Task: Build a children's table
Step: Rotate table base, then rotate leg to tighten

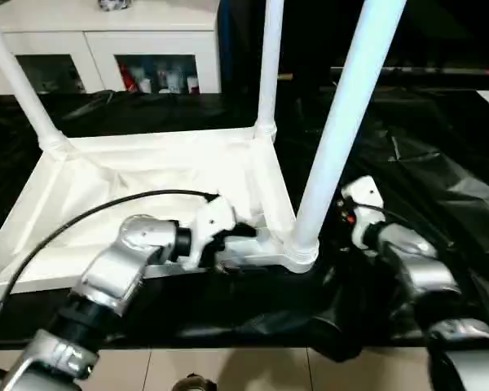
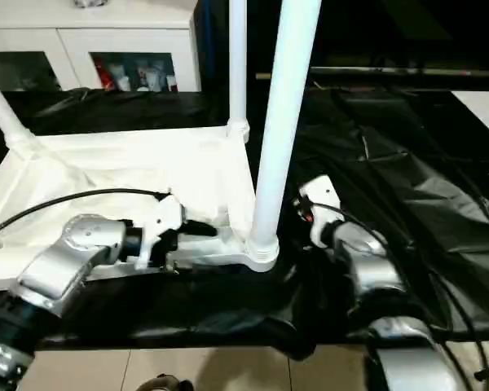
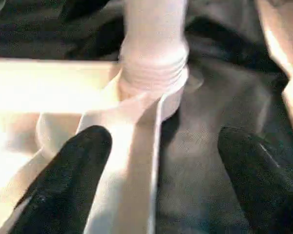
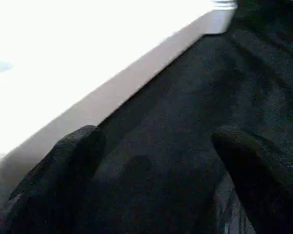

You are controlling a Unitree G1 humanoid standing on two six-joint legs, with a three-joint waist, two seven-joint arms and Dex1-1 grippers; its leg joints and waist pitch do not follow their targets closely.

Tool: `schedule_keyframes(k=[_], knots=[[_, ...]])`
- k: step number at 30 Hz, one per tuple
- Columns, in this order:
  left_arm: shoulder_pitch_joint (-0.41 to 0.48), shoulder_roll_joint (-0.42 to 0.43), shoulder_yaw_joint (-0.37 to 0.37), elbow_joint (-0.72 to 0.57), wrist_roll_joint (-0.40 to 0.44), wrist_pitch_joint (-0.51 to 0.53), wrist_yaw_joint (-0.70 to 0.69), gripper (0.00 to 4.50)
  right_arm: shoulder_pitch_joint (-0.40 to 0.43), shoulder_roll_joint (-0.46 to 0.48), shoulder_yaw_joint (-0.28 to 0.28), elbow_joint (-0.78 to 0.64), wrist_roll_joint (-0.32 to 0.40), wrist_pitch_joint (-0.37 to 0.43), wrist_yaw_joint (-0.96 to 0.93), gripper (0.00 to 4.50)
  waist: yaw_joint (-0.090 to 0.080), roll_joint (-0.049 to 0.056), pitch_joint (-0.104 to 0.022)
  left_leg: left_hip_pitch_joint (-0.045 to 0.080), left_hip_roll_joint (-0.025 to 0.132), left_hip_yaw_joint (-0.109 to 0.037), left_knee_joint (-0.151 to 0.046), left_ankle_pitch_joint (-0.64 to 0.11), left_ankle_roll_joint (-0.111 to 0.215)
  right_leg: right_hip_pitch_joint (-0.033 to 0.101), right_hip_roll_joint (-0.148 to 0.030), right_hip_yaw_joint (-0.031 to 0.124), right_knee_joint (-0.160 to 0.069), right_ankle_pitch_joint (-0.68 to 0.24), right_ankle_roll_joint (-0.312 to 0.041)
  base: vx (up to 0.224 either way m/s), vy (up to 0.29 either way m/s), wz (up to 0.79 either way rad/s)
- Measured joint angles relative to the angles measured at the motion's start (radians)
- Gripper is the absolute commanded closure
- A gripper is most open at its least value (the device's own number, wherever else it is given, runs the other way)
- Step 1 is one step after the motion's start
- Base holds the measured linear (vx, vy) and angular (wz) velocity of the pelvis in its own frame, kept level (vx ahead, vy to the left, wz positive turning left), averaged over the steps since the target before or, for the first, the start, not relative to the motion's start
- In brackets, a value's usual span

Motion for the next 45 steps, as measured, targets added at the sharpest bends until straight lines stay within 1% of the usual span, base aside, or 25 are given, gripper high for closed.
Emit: schedule_keyframes(k=[2, 5, 8, 10, 12, 14, 16, 18, 23, 24, 26, 29, 32, 34, 42, 43, 45], knots=[[-0.01, -0.003, -0.003, 0.028, 0.016, -0.006, 0.012, 0.82, 0.016, -0.017, 0.016, -0.04, 0.0, 0.012, 0.041, 0.31, 0.0, 0.0, 0.0, 0.0, 0.0, 0.0, 0.0, 0.0, 0.0, 0.0, 0.0, 0.0, 0.0, 0.0, 0.0, 0.0, 0.0, 0.0], [-0.03, -0.016, -0.022, 0.069, 0.036, -0.003, 0.021, 1.16, 0.033, -0.03, 0.035, -0.087, 0.0, 0.036, 0.085, 0.31, -0.002, 0.0, 0.0, 0.0, 0.0, 0.0, 0.0, 0.0, 0.0, -0.001, 0.0, 0.0, 0.0, 0.0, 0.0, 0.0, 0.0, 0.0], [-0.045, -0.037, -0.031, 0.114, 0.042, -0.01, 0.018, 1.28, 0.064, -0.053, 0.037, -0.165, 0.014, 0.078, 0.13, 0.31, 0.0, 0.0, 0.0, 0.0, 0.0, 0.0, 0.0, 0.0, 0.0, 0.0, 0.0, 0.0, -0.001, 0.0, 0.001, 0.0, 0.0, 0.0], [-0.052, -0.043, -0.036, 0.14, 0.047, -0.018, 0.013, 1.62, 0.074, -0.068, 0.037, -0.209, 0.03, 0.104, 0.153, 0.31, 0.0, 0.0, 0.0, 0.0, 0.0, 0.0, 0.0, 0.0, 0.0, 0.0, 0.0, 0.0, -0.001, 0.0, 0.001, 0.0, 0.0, 0.0], [-0.063, -0.049, -0.04, 0.162, 0.053, -0.032, 0.002, 1.72, 0.092, -0.089, 0.037, -0.257, 0.038, 0.123, 0.173, 0.31, 0.001, 0.0, 0.0, 0.0, 0.0, 0.0, 0.0, 0.0, 0.0, 0.0, 0.0, 0.0, -0.001, 0.0, 0.001, 0.0, 0.0, 0.0], [-0.071, -0.054, -0.04, 0.179, 0.058, -0.044, 0.0, 1.81, 0.103, -0.098, 0.037, -0.28, 0.042, 0.138, 0.183, 0.31, 0.0, 0.001, 0.0, 0.0, 0.0, 0.0, 0.0, 0.0, 0.0, 0.0, 0.0, 0.0, -0.001, 0.0, 0.0, 0.0, 0.0, 0.0], [-0.076, -0.06, -0.044, 0.193, 0.067, -0.051, 0.0, 2.07, 0.11, -0.104, 0.037, -0.295, 0.043, 0.15, 0.193, 0.31, 0.0, 0.001, 0.0, 0.0, 0.0, 0.0, 0.0, 0.0, 0.0, 0.0, 0.0, 0.0, -0.001, 0.0, 0.001, 0.0, 0.0, 0.0], [-0.085, -0.066, -0.046, 0.21, 0.071, -0.057, -0.001, 2.17, 0.132, -0.12, 0.037, -0.331, 0.046, 0.17, 0.202, 0.31, 0.0, 0.001, 0.0, 0.0, 0.0, 0.0, 0.0, 0.0, 0.0, 0.0, 0.0, 0.0, -0.001, 0.0, 0.001, 0.0, 0.0, 0.0], [-0.1, -0.066, -0.05, 0.234, 0.074, -0.057, -0.023, 2.71, 0.157, -0.141, 0.037, -0.386, 0.066, 0.213, 0.223, 0.31, 0.0, 0.001, -0.001, 0.0, 0.0, 0.0, 0.0, 0.0, 0.0, 0.0, 0.0, 0.0, -0.001, 0.0, 0.0, 0.0, 0.0, 0.0], [-0.1, -0.064, -0.05, 0.233, 0.074, -0.053, -0.028, 2.71, 0.161, -0.143, 0.037, -0.392, 0.068, 0.215, 0.228, 0.31, 0.0, 0.001, -0.001, 0.0, 0.0, 0.0, 0.0, 0.0, 0.0, 0.0, 0.0, 0.0, -0.001, 0.0, 0.0, 0.0, 0.0, 0.0], [-0.101, -0.062, -0.05, 0.23, 0.073, -0.041, -0.037, 2.99, 0.164, -0.145, 0.037, -0.394, 0.069, 0.216, 0.235, 0.31, -0.002, 0.002, -0.001, 0.0, 0.0, 0.0, 0.0, 0.0, 0.0, 0.0, 0.0, 0.0, -0.001, 0.0, 0.0, 0.0, 0.0, 0.0], [-0.099, -0.059, -0.051, 0.218, 0.073, -0.026, -0.05, 3.14, 0.164, -0.145, 0.037, -0.394, 0.069, 0.218, 0.236, 0.31, -0.001, 0.002, -0.001, 0.0, 0.0, 0.0, 0.0, 0.0, 0.0, 0.0, 0.0, 0.0, -0.001, 0.0, 0.001, 0.0, 0.0, 0.0], [-0.093, -0.052, -0.059, 0.198, 0.072, -0.012, -0.067, 3.42, 0.164, -0.144, 0.038, -0.394, 0.069, 0.227, 0.235, 0.31, -0.001, 0.002, -0.001, 0.0, 0.0, 0.0, 0.0, 0.0, 0.0, 0.0, 0.0, 0.0, -0.001, 0.0, 0.001, 0.0, 0.0, 0.0], [-0.088, -0.042, -0.066, 0.179, 0.072, 0.002, -0.083, 3.46, 0.164, -0.144, 0.038, -0.394, 0.069, 0.229, 0.233, 0.31, -0.001, 0.002, -0.001, 0.0, 0.0, 0.0, 0.0, 0.0, 0.0, 0.0, 0.0, 0.0, -0.001, 0.0, 0.001, 0.0, 0.0, 0.0], [-0.07, -0.024, -0.068, 0.15, 0.081, 0.003, -0.082, 4.24, 0.163, -0.142, 0.046, -0.394, 0.069, 0.231, 0.232, 0.31, -0.002, 0.001, -0.001, 0.001, 0.0, 0.0, 0.0, 0.0, 0.0, 0.0, 0.0, 0.0, -0.001, 0.0, 0.001, 0.0, 0.0, 0.0], [-0.069, -0.024, -0.066, 0.15, 0.081, 0.001, -0.073, 4.24, 0.162, -0.141, 0.047, -0.394, 0.069, 0.23, 0.232, 0.31, -0.001, 0.001, -0.001, 0.001, 0.0, 0.0, 0.0, 0.0, 0.0, 0.0, 0.0, 0.0, -0.001, 0.0, 0.001, 0.0, 0.0, 0.0], [-0.068, -0.025, -0.066, 0.15, 0.082, -0.004, -0.067, 4.43, 0.162, -0.141, 0.047, -0.394, 0.069, 0.23, 0.232, 0.31, -0.001, 0.001, -0.001, 0.001, 0.0, 0.0, 0.0, 0.0, 0.0, 0.0, 0.0, 0.0, -0.001, 0.0, 0.001, 0.0, 0.0, 0.0]])
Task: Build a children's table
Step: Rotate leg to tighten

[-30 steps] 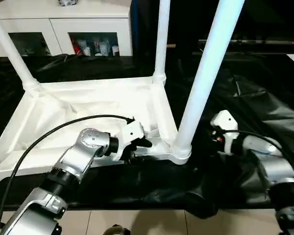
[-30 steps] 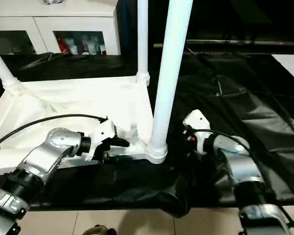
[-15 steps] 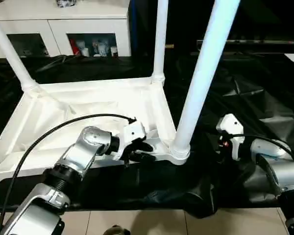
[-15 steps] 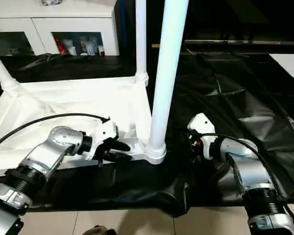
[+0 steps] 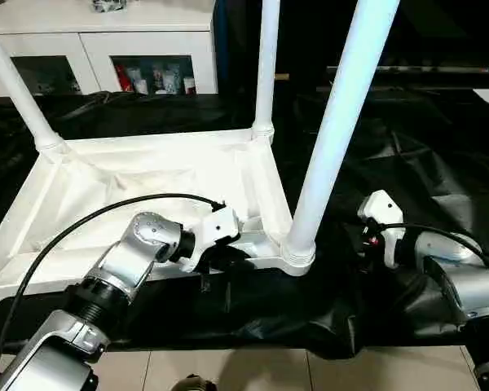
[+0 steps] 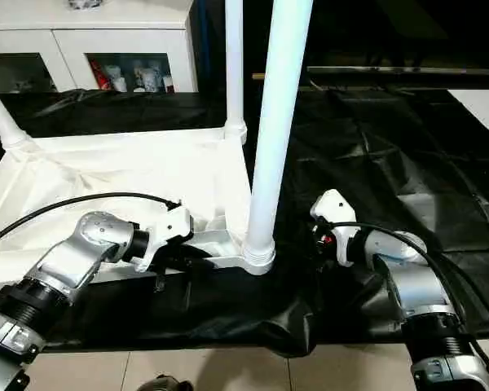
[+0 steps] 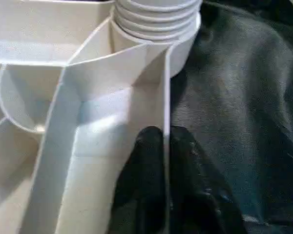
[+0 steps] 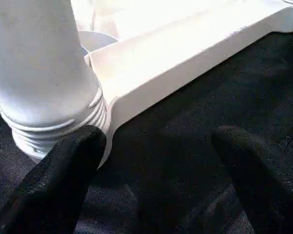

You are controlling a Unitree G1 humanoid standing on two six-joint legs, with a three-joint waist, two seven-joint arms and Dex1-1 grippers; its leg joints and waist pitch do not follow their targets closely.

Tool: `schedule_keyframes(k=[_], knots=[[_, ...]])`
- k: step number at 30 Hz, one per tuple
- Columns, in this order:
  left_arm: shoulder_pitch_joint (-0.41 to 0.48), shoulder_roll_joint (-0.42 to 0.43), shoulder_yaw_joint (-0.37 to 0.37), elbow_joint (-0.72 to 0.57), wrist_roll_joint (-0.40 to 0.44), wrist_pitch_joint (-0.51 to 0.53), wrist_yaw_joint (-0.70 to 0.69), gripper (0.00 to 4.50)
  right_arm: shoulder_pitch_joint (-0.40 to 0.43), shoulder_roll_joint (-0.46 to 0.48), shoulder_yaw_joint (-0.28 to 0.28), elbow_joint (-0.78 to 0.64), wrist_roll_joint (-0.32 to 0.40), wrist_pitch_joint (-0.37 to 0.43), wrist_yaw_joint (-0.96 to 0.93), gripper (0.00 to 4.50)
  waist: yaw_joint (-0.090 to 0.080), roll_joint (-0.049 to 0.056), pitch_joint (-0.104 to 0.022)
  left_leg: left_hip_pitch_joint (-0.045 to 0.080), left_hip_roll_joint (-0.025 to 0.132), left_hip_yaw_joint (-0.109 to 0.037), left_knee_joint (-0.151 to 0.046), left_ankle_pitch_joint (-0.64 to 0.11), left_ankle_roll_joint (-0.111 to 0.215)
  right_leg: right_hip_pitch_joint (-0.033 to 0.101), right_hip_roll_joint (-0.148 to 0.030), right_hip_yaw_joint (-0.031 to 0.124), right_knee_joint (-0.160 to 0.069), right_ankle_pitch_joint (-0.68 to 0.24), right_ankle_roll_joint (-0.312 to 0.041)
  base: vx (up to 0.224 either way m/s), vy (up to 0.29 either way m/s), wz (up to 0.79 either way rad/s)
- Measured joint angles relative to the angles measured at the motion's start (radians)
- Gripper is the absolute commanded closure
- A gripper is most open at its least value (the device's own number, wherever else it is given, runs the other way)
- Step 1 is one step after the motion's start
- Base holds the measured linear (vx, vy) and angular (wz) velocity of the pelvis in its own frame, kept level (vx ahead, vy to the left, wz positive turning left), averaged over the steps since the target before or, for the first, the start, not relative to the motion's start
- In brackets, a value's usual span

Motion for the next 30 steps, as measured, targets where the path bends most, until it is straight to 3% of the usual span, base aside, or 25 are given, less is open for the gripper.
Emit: schedule_keyframes(k=[10, 19, 23, 27, 30], knots=[[0.022, -0.019, 0.006, -0.015, 0.023, -0.035, 0.036, 4.43, 0.027, -0.037, -0.005, -0.032, 0.024, -0.005, 0.049, 0.31, 0.001, 0.004, -0.002, 0.0, -0.001, 0.0, 0.0, 0.0, 0.0, 0.001, -0.001, 0.0, -0.001, 0.0, 0.0, 0.0, 0.0, 0.0], [-0.048, -0.094, 0.011, 0.132, 0.073, -0.106, 0.185, 4.48, 0.058, -0.076, -0.021, -0.061, 0.088, 0.042, 0.136, 0.16, -0.001, 0.004, -0.003, 0.003, -0.001, -0.001, 0.0, 0.0, 0.0, 0.003, -0.001, -0.001, -0.001, -0.003, 0.006, 0.0, 0.0, 0.0], [-0.063, -0.111, 0.017, 0.164, 0.079, -0.112, 0.192, 4.48, 0.051, -0.028, -0.012, -0.06, 0.071, -0.004, 0.076, 0.16, 0.001, 0.005, -0.003, 0.003, -0.001, -0.001, 0.0, 0.0, 0.0, 0.002, -0.002, -0.001, -0.001, -0.003, 0.007, 0.0, 0.0, 0.0], [-0.065, -0.12, 0.019, 0.166, 0.078, -0.114, 0.17, 4.48, -0.015, 0.084, -0.014, 0.0, 0.066, -0.02, -0.04, 0.16, -0.001, 0.005, -0.003, 0.002, -0.001, -0.001, 0.0, 0.0, 0.0, 0.001, -0.002, -0.001, -0.001, -0.002, 0.006, 0.0, 0.0, 0.0], [-0.065, -0.122, 0.008, 0.157, 0.079, -0.114, 0.152, 4.48, -0.031, 0.099, -0.008, 0.013, 0.066, -0.02, -0.049, 0.16, 0.008, 0.006, -0.004, 0.002, -0.002, 0.0, 0.0, 0.0, 0.0, 0.004, -0.003, 0.0, -0.001, 0.0, 0.002, 0.0, 0.0, 0.0]])
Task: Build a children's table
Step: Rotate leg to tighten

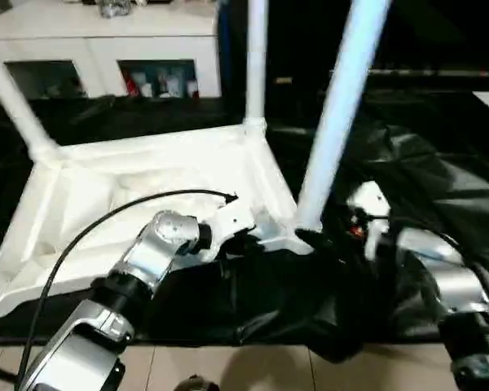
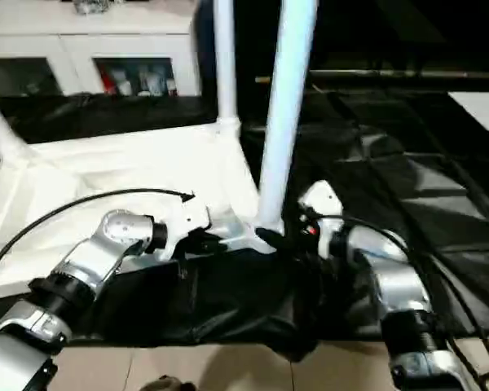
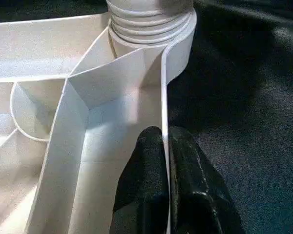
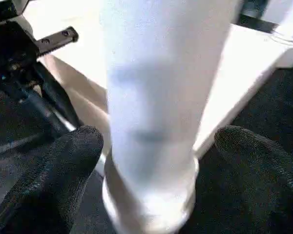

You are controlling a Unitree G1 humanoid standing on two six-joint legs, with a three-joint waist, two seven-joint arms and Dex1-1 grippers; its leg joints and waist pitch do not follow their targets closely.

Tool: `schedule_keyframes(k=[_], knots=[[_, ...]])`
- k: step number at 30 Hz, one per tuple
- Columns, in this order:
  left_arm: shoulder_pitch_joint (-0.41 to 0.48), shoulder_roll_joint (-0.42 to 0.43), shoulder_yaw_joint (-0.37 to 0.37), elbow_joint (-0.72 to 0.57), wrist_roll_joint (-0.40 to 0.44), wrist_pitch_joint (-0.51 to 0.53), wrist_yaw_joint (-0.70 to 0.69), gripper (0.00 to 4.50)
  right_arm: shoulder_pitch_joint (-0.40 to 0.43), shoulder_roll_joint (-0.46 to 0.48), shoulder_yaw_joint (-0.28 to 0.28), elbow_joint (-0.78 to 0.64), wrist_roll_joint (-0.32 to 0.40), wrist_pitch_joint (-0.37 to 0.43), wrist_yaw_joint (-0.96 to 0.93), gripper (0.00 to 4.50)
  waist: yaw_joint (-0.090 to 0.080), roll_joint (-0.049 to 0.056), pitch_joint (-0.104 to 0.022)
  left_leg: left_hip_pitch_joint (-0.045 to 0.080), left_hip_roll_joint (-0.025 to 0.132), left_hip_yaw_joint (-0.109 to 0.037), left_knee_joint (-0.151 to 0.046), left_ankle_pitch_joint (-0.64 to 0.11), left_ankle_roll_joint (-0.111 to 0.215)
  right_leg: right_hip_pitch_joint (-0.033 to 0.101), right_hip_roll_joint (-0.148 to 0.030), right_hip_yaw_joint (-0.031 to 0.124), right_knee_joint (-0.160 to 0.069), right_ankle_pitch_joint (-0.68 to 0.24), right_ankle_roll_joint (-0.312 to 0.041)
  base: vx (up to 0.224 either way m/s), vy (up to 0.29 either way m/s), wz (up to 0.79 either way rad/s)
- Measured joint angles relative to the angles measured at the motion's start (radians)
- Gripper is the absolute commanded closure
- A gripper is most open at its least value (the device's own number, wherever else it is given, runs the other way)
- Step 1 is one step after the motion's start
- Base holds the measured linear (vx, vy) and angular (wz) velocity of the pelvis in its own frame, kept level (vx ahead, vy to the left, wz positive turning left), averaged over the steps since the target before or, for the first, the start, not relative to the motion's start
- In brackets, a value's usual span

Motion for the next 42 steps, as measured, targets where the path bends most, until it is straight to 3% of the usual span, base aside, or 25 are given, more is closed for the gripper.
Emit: schedule_keyframes(k=[8, 16, 17, 27, 28, 34, 42], knots=[[0.007, 0.026, 0.001, -0.024, -0.005, -0.002, -0.042, 4.48, -0.027, 0.032, 0.037, 0.073, -0.002, -0.026, 0.03, 0.16, 0.001, 0.0, 0.0, -0.002, 0.001, 0.0, -0.002, 0.0, 0.0, -0.002, 0.0, -0.001, 0.0, -0.001, 0.001, 0.0, 0.0, 0.0], [0.024, 0.042, 0.004, -0.049, -0.005, -0.006, -0.046, 4.48, -0.048, 0.037, 0.039, 0.117, -0.014, -0.062, 0.05, 0.16, -0.004, -0.002, 0.001, -0.002, 0.001, 0.0, -0.002, 0.0, 0.0, -0.002, 0.0, -0.001, 0.0, -0.001, 0.002, 0.0, 0.0, 0.0], [0.026, 0.044, 0.005, -0.052, -0.005, -0.006, -0.047, 4.5, -0.048, 0.038, 0.04, 0.123, -0.014, -0.065, 0.051, 0.39, -0.004, -0.002, 0.001, -0.002, 0.001, 0.0, -0.002, 0.0, 0.0, -0.002, 0.0, -0.001, 0.0, -0.001, 0.002, 0.0, 0.0, 0.0], [0.031, 0.05, 0.006, -0.06, -0.005, -0.005, -0.048, 4.5, -0.051, 0.041, 0.059, 0.165, -0.027, -0.096, 0.066, 0.94, -0.006, -0.002, 0.001, -0.002, 0.001, 0.0, -0.002, 0.0, 0.0, -0.002, 0.0, -0.001, 0.0, -0.002, 0.003, 0.0, 0.0, 0.0], [0.031, 0.05, 0.006, -0.06, -0.005, -0.005, -0.048, 4.5, -0.052, 0.042, 0.059, 0.166, -0.027, -0.097, 0.066, 1.19, -0.007, -0.002, 0.001, -0.002, 0.001, 0.0, -0.002, 0.0, 0.0, -0.002, 0.0, -0.001, 0.0, -0.002, 0.003, 0.0, 0.0, 0.0], [0.031, 0.053, 0.009, -0.06, -0.005, -0.006, -0.057, 4.5, -0.058, 0.046, 0.059, 0.175, -0.026, -0.115, 0.067, 1.64, -0.007, -0.002, 0.001, -0.002, 0.001, 0.0, -0.002, 0.0, 0.0, -0.002, 0.0, -0.001, 0.0, -0.002, 0.003, 0.0, 0.0, 0.0], [0.031, 0.06, 0.012, -0.059, -0.01, -0.006, -0.066, 4.5, -0.065, 0.054, 0.057, 0.188, -0.024, -0.119, 0.076, 1.73, -0.009, -0.002, 0.001, -0.002, 0.001, 0.0, -0.003, 0.0, 0.0, -0.003, 0.001, -0.001, 0.0, -0.002, 0.003, 0.0, 0.0, 0.0]])
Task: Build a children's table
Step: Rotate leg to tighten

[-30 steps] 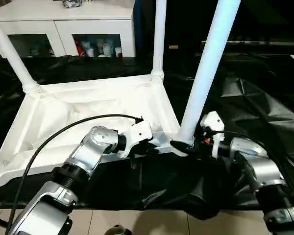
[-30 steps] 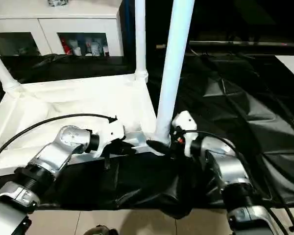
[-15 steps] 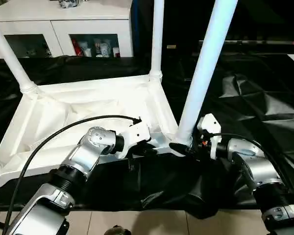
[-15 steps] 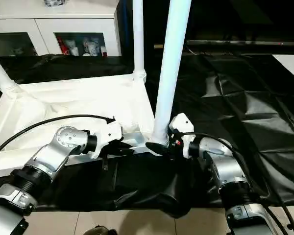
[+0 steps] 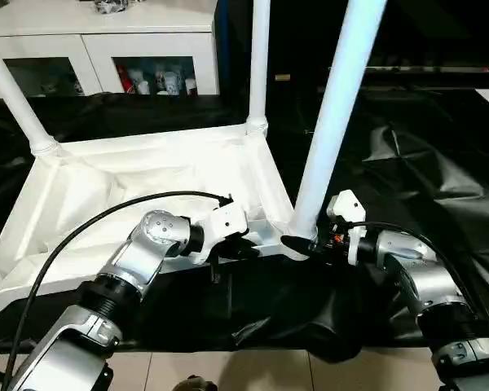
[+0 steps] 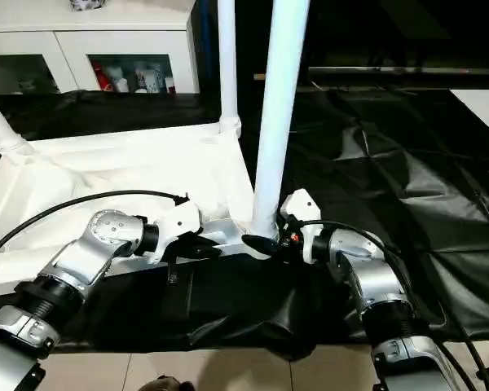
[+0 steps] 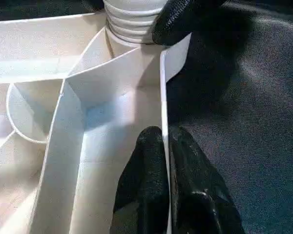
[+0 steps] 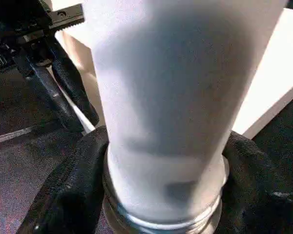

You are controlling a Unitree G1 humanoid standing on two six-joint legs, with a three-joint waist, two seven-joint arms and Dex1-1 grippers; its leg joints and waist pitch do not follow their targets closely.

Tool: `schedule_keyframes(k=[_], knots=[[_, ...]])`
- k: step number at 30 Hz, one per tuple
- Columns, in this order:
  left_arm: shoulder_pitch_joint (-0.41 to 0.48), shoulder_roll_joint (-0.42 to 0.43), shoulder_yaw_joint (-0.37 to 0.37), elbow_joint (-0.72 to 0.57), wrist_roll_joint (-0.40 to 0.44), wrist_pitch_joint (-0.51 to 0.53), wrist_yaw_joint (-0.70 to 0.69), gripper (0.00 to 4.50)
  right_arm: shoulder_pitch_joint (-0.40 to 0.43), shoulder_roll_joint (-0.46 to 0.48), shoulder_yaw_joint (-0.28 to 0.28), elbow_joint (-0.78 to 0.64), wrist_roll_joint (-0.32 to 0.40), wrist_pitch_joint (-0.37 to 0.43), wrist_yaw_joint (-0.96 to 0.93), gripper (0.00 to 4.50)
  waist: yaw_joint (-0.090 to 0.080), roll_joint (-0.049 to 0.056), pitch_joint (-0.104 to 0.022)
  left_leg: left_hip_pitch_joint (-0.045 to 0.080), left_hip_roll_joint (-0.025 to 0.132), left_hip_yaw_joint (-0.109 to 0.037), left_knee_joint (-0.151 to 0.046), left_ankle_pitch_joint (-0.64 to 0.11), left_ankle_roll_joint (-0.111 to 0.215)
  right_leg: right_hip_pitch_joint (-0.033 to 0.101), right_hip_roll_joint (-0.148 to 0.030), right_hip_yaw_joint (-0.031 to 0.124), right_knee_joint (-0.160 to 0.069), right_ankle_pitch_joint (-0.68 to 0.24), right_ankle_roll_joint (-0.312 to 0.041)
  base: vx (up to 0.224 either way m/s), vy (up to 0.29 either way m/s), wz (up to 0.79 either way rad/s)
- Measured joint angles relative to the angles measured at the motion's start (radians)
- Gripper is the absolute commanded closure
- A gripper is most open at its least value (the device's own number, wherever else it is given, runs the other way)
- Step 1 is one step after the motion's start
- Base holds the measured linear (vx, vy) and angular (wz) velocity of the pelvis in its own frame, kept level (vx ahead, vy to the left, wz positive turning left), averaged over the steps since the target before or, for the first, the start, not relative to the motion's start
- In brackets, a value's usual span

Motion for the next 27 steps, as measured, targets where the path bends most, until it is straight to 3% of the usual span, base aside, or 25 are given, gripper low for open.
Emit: schedule_keyframes(k=[7, 11, 17, 22, 27], knots=[[-0.004, -0.018, 0.025, 0.025, 0.0, 0.017, 0.029, 4.5, -0.013, 0.044, -0.02, 0.043, 0.002, -0.007, -0.071, 1.74, -0.009, 0.001, -0.001, 0.001, 0.0, 0.0, 0.0, 0.0, 0.0, 0.0, 0.0, 0.0, 0.0, 0.0, -0.001, 0.0, 0.0, 0.0], [-0.04, -0.068, 0.047, 0.097, 0.011, 0.039, 0.13, 4.5, -0.047, 0.126, -0.055, 0.12, -0.013, -0.024, -0.277, 1.74, -0.02, 0.001, -0.001, 0.003, 0.0, 0.0, 0.0, 0.0, 0.0, 0.001, 0.0, 0.0, 0.0, 0.001, -0.002, 0.0, 0.0, 0.0], [-0.097, -0.152, 0.055, 0.189, 0.051, 0.063, 0.282, 4.5, -0.1, 0.224, -0.096, 0.194, -0.05, -0.007, -0.549, 1.75, -0.023, 0.001, -0.001, 0.008, -0.001, 0.0, 0.0, 0.0, 0.0, 0.006, 0.0, 0.001, -0.003, -0.002, 0.003, 0.0, 0.0, 0.0], [-0.123, -0.199, 0.062, 0.237, 0.067, 0.087, 0.359, 4.5, -0.159, 0.266, -0.111, 0.268, -0.075, 0.009, -0.691, 1.75, -0.024, 0.001, -0.001, 0.019, -0.002, -0.001, -0.011, 0.0, 0.0, 0.016, 0.0, -0.002, -0.024, -0.002, 0.003, 0.0, 0.0, 0.0], [-0.126, -0.204, 0.066, 0.242, 0.071, 0.089, 0.364, 4.5, -0.164, 0.266, -0.103, 0.277, -0.094, 0.001, -0.707, 1.75, -0.023, 0.002, -0.001, 0.018, -0.004, -0.001, -0.016, 0.0, 0.0, 0.017, 0.0, -0.001, -0.035, -0.002, 0.003, 0.0, 0.0, 0.0]])
